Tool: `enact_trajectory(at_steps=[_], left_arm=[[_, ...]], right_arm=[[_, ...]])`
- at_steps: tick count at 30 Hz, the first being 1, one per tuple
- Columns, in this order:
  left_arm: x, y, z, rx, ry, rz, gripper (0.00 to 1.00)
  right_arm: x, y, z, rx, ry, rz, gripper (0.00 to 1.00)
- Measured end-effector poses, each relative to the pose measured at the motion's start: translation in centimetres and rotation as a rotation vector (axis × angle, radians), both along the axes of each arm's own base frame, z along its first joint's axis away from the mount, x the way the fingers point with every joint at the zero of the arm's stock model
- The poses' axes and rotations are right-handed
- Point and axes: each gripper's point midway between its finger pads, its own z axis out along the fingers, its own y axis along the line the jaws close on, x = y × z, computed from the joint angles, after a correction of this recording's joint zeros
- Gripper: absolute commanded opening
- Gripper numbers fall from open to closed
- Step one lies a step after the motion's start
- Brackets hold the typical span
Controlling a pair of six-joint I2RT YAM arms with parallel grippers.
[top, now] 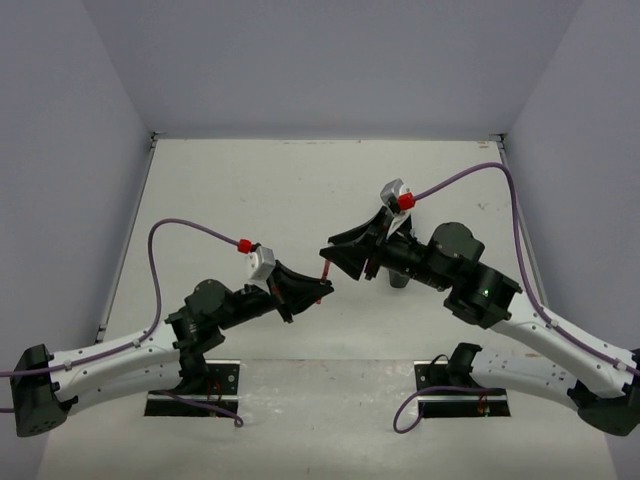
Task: Sort the stationery into containers
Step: Close the pen cap on the pen.
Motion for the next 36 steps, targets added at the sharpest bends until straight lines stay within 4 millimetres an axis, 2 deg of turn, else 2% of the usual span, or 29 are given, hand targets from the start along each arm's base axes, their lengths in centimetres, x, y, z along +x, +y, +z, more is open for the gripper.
enact_trajectory(at_steps=[8,12,20,30,36], left_arm=[[0.3,-0.2,-0.5,0.015,0.009,0.008,0.0],[0.3,-0.2,-0.8,0.026,0.015,0.012,0.0],[0.8,0.1,-2.9,0.121,0.023,0.042,0.0],[2.7,0.4,-4.0,0.198,-0.017,0.139,0.0],[3.8,0.3,-2.8,0.241,-0.056,0.175,0.0]], right_arm=[[0.1,0.1,-0.3,-0.01,-0.002,-0.001,0.0],[0.1,0.1,-0.7,-0.014,-0.001,-0.001,0.0],[0.6,0.4,-3.2,0.005,0.032,-0.017,0.0],[2.1,1.1,-5.7,0.113,0.086,-0.064,0.0],[3.1,1.7,-4.9,0.17,0.077,-0.075,0.0]])
